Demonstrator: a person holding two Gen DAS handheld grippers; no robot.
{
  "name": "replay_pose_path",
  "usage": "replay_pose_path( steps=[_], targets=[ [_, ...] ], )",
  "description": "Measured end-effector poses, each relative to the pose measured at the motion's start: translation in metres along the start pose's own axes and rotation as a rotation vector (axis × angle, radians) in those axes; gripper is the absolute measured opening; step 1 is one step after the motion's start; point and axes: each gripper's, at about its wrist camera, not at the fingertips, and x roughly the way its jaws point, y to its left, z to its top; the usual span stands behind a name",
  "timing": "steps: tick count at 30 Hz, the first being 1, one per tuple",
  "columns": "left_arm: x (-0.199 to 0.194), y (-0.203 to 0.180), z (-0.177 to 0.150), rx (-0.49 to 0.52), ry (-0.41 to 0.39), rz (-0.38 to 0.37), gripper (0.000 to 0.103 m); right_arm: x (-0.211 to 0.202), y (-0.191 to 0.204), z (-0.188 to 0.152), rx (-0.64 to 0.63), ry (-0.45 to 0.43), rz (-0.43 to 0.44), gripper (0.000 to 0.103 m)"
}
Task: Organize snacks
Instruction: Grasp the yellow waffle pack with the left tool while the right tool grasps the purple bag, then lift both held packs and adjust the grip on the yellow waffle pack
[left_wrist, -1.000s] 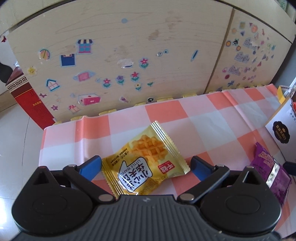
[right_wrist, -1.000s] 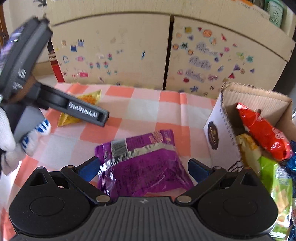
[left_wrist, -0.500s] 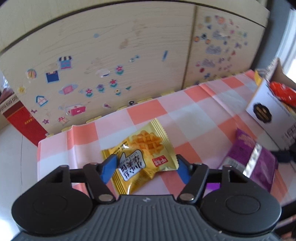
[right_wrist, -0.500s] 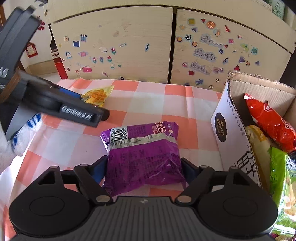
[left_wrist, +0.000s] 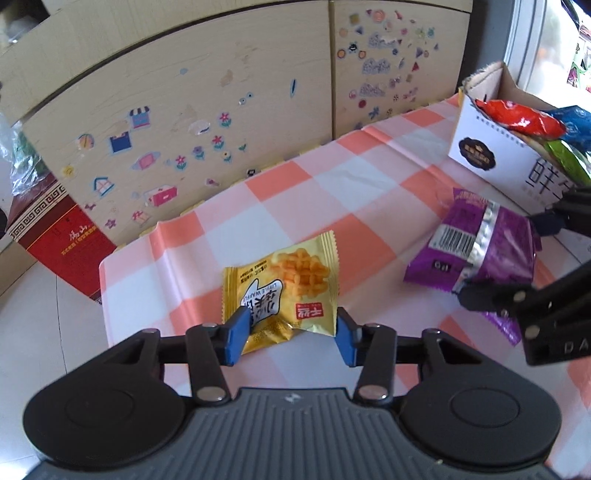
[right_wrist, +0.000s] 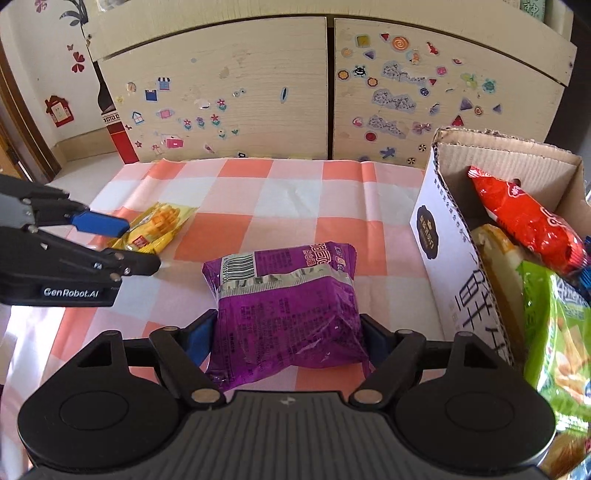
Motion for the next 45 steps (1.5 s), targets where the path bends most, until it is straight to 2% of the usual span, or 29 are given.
replay_pose_path(
  steps=[9,19,27,30,32,35,37,40,45],
  targets=[
    [-0.017,-0.009,-0.02,0.018,0.007,-0.024,0.047,-0.019,0.002,-0.012,0.048,0.016,0.028,0.084],
    [-0.034,-0.004,-0.036,0.006,-0.002,-0.06,0.045,-0.044,0.0,-0.016,0.095,-0.011,0.04,0.084],
    [-0.037,-0.004,-0.038,-0.006,-0.012,-0.057,0.044,-0.04,0.004,-0.013,0.074,-0.01,0.045,0.084],
    [-0.032,-0.007,-0.038,-0.022,0.0,-0.063,0.051,-0.037,0.005,-0.012,0.077,-0.005,0.043,0.084],
    [-0.028,-0.009,-0.038,-0.018,0.008,-0.062,0.066,-0.036,0.004,-0.013,0.081,-0.001,0.046,0.084],
    [-0.025,-0.007,-0.035,-0.048,0.004,-0.034,0.082,-0.034,0.005,-0.013,0.077,0.006,0.049,0.084],
    [-0.024,0.0,-0.032,-0.097,-0.009,-0.057,0.082,-0.032,0.005,-0.012,0.078,0.009,0.05,0.084],
    [-0.018,0.006,-0.028,-0.146,-0.007,-0.072,0.09,-0.029,0.004,-0.009,0.085,0.013,0.051,0.084],
    [-0.003,-0.008,-0.026,-0.085,0.027,-0.03,0.09,-0.025,0.0,-0.003,0.1,0.003,0.05,0.084]
  ],
)
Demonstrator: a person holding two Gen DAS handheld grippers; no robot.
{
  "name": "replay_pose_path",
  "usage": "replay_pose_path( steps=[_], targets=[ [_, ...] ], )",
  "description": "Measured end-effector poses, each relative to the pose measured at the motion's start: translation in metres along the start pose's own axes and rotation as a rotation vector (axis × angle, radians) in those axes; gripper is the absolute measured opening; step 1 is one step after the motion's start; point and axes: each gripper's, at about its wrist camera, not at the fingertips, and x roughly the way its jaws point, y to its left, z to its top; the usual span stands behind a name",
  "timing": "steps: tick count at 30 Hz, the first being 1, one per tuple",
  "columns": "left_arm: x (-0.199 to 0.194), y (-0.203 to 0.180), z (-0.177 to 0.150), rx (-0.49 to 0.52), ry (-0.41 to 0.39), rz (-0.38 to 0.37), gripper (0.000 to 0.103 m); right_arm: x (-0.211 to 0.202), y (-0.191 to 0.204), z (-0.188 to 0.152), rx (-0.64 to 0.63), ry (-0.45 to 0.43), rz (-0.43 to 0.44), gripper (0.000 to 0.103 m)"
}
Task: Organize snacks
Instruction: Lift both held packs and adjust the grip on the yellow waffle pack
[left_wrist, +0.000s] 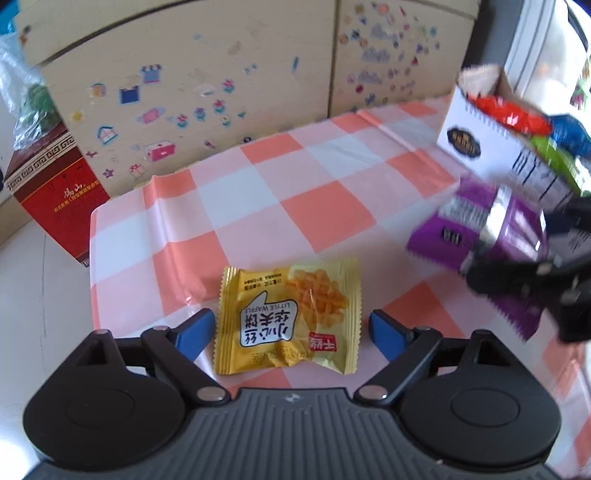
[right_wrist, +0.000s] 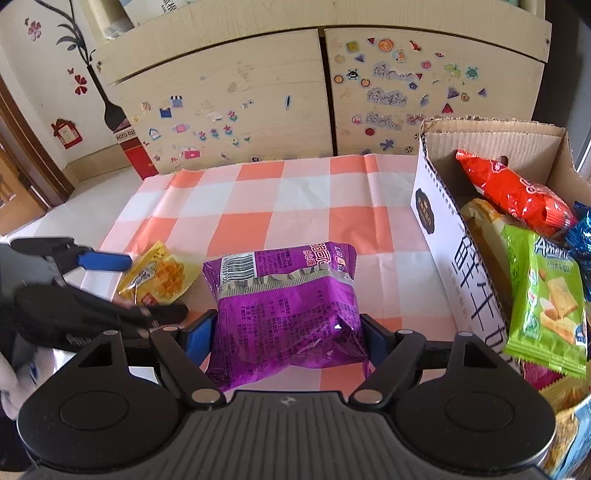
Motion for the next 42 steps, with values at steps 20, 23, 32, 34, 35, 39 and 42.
replay_pose_path(
  steps=[20,23,32,34,35,39,42],
  targets=[
    [-0.019,-0.019,0.005,0.037,-0.09,-0.03,0.041,-0.01,-0.005,0.01,0.0,-0.038,-0.018,0.085],
    [-0.023,-0.012,0.007,-0.013,-0.098,-0.059,0.04,-0.01,-0.005,0.01,0.001,-0.039,-0.019,0.085],
    [-0.032,-0.002,0.009,-0.056,-0.116,-0.089,0.034,-0.013,-0.006,0.01,0.001,-0.047,-0.018,0.085],
    [-0.03,-0.002,0.009,-0.055,-0.105,-0.103,0.034,-0.013,-0.005,0.01,-0.004,-0.044,-0.018,0.085],
    [-0.029,-0.002,0.008,-0.057,-0.099,-0.115,0.039,-0.013,-0.005,0.01,-0.003,-0.042,-0.017,0.085],
    [-0.025,0.002,0.006,-0.103,-0.092,-0.065,0.076,-0.013,-0.006,0.011,-0.001,-0.043,-0.018,0.085],
    [-0.023,0.005,0.008,-0.094,-0.103,-0.027,0.081,-0.013,-0.006,0.012,0.003,-0.045,-0.02,0.085]
  ],
)
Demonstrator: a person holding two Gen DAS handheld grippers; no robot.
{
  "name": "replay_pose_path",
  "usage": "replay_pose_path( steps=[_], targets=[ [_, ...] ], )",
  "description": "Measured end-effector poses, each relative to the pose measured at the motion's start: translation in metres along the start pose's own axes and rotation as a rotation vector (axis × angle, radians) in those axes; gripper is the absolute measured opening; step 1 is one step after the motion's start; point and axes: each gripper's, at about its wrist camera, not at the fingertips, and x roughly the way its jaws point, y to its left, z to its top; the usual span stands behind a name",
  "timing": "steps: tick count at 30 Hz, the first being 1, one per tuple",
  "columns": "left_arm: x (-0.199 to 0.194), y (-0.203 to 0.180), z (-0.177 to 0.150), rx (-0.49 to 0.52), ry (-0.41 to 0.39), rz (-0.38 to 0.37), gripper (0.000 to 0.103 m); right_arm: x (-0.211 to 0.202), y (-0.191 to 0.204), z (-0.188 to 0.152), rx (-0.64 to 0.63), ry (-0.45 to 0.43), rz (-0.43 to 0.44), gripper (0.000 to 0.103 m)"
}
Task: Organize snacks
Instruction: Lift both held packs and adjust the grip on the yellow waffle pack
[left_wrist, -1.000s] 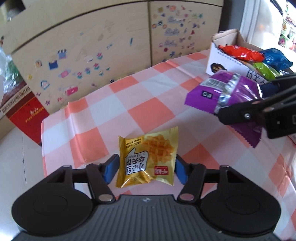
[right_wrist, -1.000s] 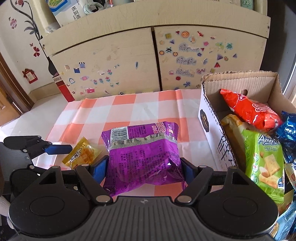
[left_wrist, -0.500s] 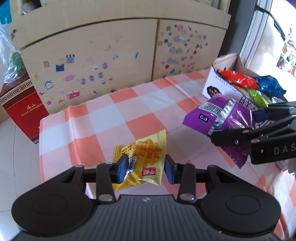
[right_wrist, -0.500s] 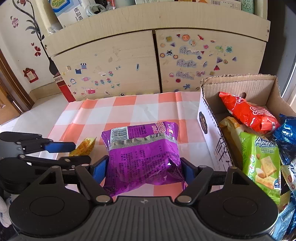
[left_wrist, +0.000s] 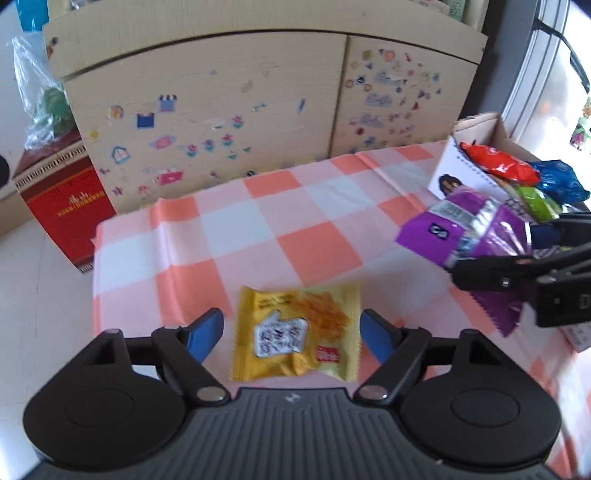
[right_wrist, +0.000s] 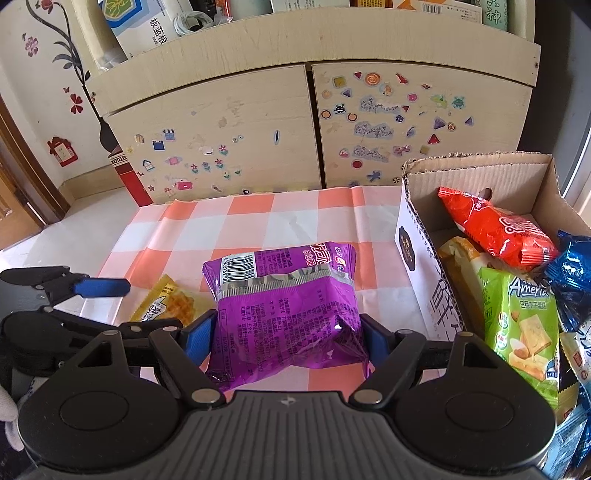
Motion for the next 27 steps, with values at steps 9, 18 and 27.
replay_pose_path(
  steps=[9,18,27],
  targets=[
    [0.013,0.012,0.023,-0.241,0.013,0.056,0.091,0.001,-0.001,0.0,0.001,0.0,-0.003,0.085],
    [0.029,0.009,0.007,-0.186,0.107,0.151,0.093,-0.005,-0.009,0.001,0.019,0.0,-0.004,0.085],
    [-0.001,0.02,-0.015,-0.22,0.111,0.167,0.093,-0.006,-0.002,-0.004,-0.004,0.011,0.006,0.085]
  ],
)
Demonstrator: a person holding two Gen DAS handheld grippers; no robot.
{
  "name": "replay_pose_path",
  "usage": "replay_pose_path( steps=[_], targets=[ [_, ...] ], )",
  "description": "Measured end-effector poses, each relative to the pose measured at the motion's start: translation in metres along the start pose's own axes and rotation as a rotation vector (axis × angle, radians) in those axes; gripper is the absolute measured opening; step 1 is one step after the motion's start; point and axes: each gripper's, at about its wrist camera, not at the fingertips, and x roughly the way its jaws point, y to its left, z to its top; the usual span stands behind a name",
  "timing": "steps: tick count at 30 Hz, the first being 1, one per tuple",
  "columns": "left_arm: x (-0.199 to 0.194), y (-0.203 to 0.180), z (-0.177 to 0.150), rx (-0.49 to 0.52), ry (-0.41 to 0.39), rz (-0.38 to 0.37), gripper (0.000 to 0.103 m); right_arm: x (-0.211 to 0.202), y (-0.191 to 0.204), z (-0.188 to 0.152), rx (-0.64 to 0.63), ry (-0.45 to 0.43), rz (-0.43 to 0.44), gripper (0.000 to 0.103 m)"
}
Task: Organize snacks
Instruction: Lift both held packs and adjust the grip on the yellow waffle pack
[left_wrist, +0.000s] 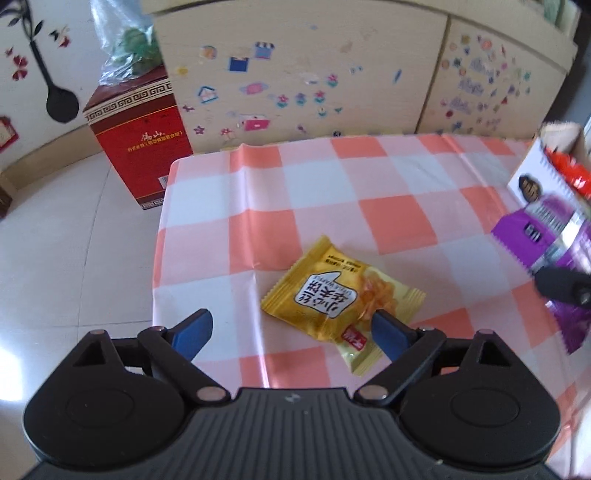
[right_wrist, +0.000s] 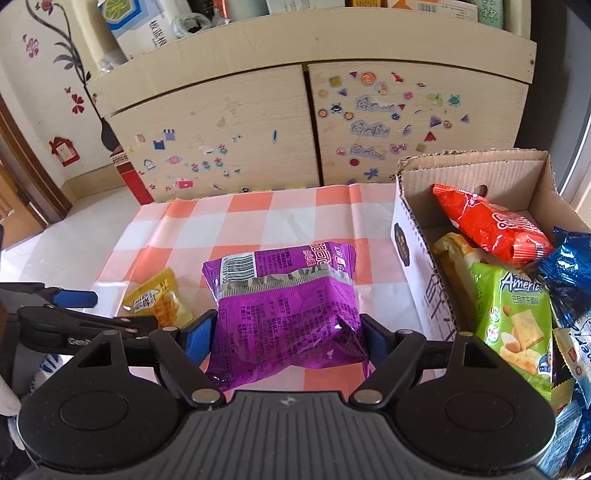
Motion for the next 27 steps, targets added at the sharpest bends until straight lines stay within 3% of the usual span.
replay_pose_path(
  steps=[5,12,18,21,23,27],
  targets=[
    [-0.001,0.001,0.005,-0.164,-0.009,-0.1,0.093,-0.002,-0.005,0.003,0.02,-0.011,-0.008,0.085],
    [0.016,-0.005,0.015,-0.406,0.051,-0.052,0.093,0.0,-0.006,0.004,0.021,-0.007,-0.01,0.085],
    [0.026,-0.026,0.015,-0.315,0.043,0.035,0.094,0.001,-0.006,0.004,0.016,-0.002,-0.004,0.085],
    [0.021,-0.022,0.013,-0.304,0.012,0.043,0.079,0.001,-0.007,0.005,0.022,-0.003,-0.004,0.085],
    [0.019,-0.016,0.014,-0.292,-0.003,0.022,0.062,0.001,-0.007,0.005,0.021,-0.003,-0.003,0.085],
    [0.015,-0.005,0.014,-0.283,-0.015,-0.018,0.055,0.001,-0.005,0.004,0.014,-0.001,-0.002,0.085]
  ],
)
